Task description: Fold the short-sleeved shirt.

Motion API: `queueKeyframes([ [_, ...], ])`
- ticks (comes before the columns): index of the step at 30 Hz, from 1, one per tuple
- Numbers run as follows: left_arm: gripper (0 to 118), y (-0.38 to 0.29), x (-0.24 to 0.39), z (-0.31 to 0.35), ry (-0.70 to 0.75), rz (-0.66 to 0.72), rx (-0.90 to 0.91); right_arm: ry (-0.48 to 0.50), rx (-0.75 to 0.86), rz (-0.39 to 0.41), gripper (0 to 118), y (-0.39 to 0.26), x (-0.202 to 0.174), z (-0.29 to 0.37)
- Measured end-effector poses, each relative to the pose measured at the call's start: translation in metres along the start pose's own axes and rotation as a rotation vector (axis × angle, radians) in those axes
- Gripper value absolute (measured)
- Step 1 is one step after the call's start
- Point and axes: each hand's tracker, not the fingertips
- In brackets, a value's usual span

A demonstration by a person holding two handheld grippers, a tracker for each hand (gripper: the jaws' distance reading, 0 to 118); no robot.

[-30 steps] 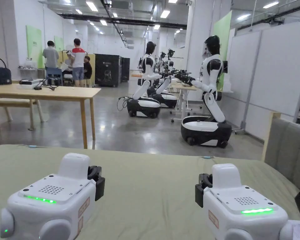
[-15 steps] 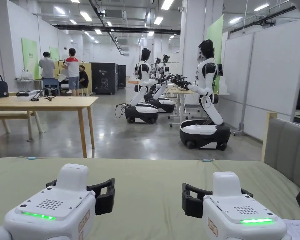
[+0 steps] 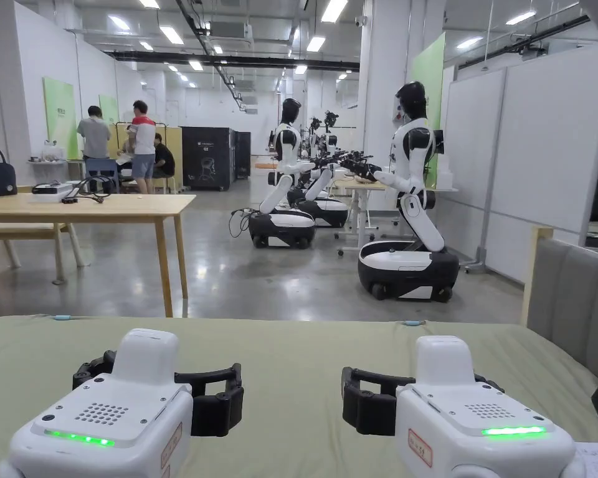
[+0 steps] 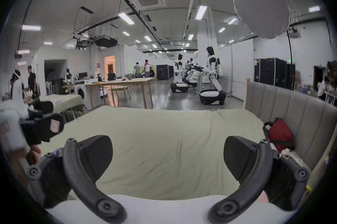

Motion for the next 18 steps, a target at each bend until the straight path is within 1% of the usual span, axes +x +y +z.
queueKeyframes([
  [3,118,-0.002,0.000,0.001,0.003,-0.001,-0.006,-0.037,-0.015,-0.072,118,0.007,0.003,0.003],
  [5,118,-0.001,0.001,0.002,0.003,-0.010,0.001,-0.058,-0.010,-0.095,118,0.010,0.004,0.005],
  [12,118,0.000,0.002,0.003,0.002,-0.001,0.003,-0.124,-0.022,-0.141,118,0.018,0.006,0.009],
  [16,118,-0.001,0.005,0.004,0.000,0.000,-0.007,-0.160,0.003,-0.138,118,0.017,0.007,0.011],
  [18,118,0.000,0.006,0.004,-0.001,-0.002,-0.004,-0.159,0.005,-0.140,118,0.017,0.008,0.012],
])
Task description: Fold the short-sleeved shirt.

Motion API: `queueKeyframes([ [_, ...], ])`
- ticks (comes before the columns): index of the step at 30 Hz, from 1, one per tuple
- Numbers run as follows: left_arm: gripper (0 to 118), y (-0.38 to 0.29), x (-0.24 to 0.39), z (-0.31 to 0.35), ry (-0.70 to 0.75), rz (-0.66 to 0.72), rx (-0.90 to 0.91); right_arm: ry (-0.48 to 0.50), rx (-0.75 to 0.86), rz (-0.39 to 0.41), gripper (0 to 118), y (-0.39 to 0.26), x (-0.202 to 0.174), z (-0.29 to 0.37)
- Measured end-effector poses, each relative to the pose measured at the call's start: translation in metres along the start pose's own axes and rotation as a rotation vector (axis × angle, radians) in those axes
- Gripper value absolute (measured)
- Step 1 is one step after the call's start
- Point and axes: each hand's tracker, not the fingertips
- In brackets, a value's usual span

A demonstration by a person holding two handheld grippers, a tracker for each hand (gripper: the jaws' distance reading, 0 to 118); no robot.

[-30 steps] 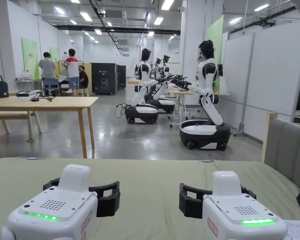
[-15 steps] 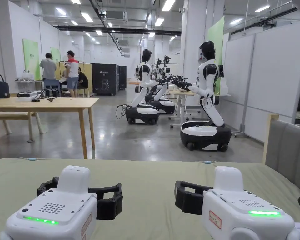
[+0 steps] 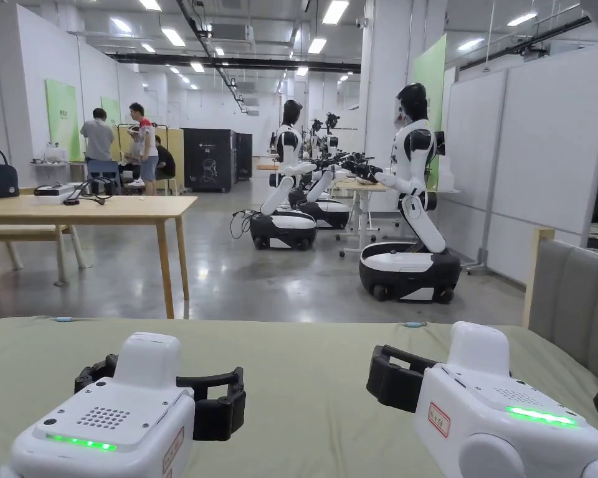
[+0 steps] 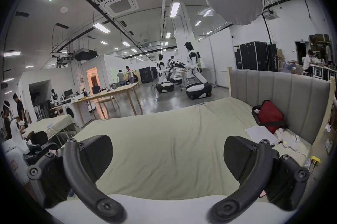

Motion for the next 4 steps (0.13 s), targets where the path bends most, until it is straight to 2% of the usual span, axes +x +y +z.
queueKeyframes([
  [4,118,0.0012,0.0008,0.0004,0.001,0.000,0.006,0.006,-0.012,0.035,118,-0.0005,-0.0012,0.0005],
])
